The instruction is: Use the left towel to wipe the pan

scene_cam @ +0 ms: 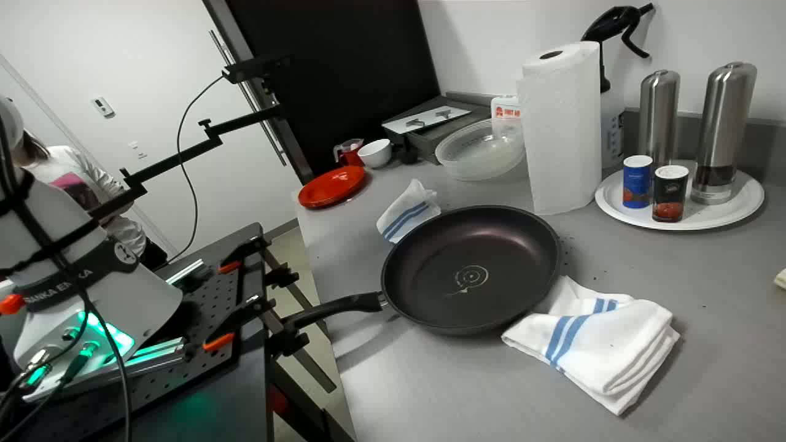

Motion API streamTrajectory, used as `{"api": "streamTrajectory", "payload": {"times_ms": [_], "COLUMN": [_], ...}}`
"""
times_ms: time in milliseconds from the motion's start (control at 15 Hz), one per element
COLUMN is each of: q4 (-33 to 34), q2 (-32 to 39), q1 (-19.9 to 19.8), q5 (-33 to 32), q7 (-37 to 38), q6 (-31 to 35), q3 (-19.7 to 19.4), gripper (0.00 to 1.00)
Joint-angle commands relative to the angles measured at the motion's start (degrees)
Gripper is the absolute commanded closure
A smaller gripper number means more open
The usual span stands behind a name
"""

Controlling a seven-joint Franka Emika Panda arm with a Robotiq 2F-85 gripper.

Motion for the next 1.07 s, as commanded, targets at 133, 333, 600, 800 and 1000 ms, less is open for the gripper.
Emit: {"api": "streamTrajectory", "payload": {"times_ms": [133, 333, 600, 800, 1000], "q4": [0.1, 0.2, -0.7, -2.3, -3.5], "q2": [0.1, 0.4, 2.4, 5.1, 9.4], "q1": [-0.9, -1.2, -1.4, -0.7, -0.3], "q5": [0.3, -0.4, -1.1, -0.5, -0.6], "q7": [-0.3, 0.1, -0.5, -2.6, -2.3], "q6": [-0.1, 0.3, 2.9, 5.2, 8.1], "q3": [0.8, 1.2, 1.5, 1.8, 3.1], "gripper": [0.00, 0.00, 0.00, 0.00, 0.00]}}
